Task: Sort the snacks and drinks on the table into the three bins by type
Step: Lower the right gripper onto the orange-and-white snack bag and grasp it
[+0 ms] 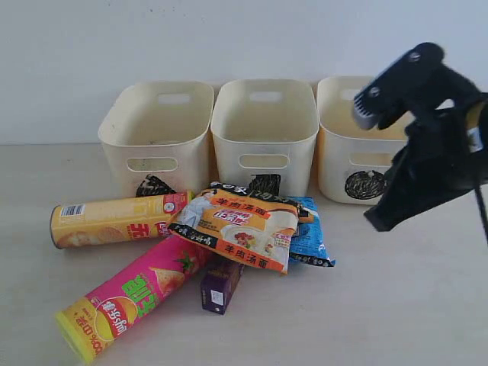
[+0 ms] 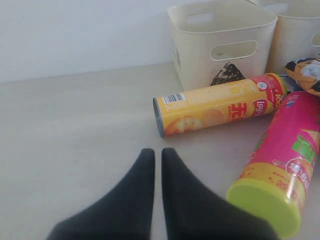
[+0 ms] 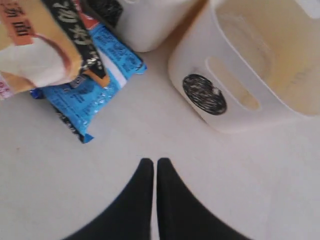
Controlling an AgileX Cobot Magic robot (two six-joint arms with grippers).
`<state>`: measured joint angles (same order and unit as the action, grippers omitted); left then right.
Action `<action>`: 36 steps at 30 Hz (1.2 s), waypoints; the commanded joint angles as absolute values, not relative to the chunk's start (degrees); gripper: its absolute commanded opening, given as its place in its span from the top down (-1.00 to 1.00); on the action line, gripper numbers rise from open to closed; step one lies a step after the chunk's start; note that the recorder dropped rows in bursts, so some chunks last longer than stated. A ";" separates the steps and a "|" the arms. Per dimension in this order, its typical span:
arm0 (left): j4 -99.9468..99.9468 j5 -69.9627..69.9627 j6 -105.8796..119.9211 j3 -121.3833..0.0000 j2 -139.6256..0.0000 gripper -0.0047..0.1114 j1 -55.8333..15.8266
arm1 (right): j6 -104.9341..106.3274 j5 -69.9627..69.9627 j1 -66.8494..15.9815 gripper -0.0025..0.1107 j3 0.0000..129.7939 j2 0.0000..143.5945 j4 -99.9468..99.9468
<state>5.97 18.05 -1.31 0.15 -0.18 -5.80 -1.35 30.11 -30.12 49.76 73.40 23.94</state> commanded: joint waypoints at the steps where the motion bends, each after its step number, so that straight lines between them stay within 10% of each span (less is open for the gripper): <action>1: 5.33 17.64 -1.64 0.00 0.00 0.85 -5.62 | -1.87 31.22 -37.09 0.96 51.44 76.79 27.30; 17: 5.33 17.64 -1.64 0.00 0.00 0.85 -5.62 | -6.47 13.07 -51.13 0.95 51.59 86.82 34.07; 21: 5.33 17.64 -1.64 0.00 0.00 0.85 -5.62 | -6.36 13.37 -51.25 0.55 53.05 90.03 33.89; 26: 5.33 17.64 -1.64 0.00 0.00 0.85 -5.62 | -5.43 14.73 -51.25 -0.55 56.85 94.16 33.89; 36: 5.33 17.64 -1.64 0.00 0.00 0.85 -5.62 | -19.56 24.91 -50.89 -0.40 68.14 107.47 53.59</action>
<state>5.97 18.05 -1.31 0.15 -0.18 -5.80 -13.20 23.18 -51.27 66.41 105.87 46.58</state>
